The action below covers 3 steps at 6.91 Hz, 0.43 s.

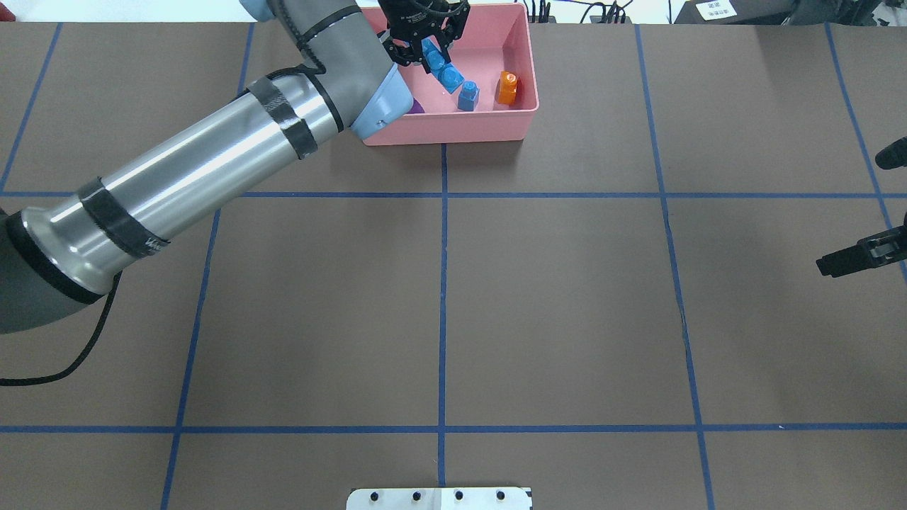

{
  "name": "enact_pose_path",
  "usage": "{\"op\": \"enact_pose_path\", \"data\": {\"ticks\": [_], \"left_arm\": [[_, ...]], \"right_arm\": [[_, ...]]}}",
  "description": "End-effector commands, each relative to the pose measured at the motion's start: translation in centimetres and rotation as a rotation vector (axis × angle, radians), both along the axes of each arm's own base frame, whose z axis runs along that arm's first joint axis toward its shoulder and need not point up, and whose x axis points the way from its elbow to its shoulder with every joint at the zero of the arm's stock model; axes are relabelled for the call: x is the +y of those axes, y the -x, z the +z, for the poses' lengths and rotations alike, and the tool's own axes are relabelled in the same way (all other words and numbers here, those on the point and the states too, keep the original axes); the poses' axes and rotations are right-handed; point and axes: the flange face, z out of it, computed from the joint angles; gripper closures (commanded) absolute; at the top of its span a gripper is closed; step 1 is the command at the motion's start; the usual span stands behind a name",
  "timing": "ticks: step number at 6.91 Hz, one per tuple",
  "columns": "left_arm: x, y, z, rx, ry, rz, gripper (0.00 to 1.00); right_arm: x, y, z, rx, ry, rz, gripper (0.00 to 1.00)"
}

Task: Put all blocks into box

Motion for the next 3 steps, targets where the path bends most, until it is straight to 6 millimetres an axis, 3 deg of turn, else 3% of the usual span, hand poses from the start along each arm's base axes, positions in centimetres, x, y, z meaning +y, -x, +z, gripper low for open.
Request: {"op": "enact_pose_path", "data": {"ticks": [1,2,3], "left_arm": [[-3.5,-2.6,3.8,-0.053,-0.055,-0.015,1.0],[-3.8,-3.7,5.1,-0.052,-0.066,-0.015,1.0],[-3.3,-4.4,5.0,-0.051,-0.068,-0.005,1.0]], "right_arm": [[0.1,-0.5,0.2,-0.009,0.005,0.004,0.01],[0.4,-0.7,0.4,-0.012,0.012,0.003,0.01],[0.5,-0.8,0.3,-0.032,0.008,-0.003,0.01]]}}
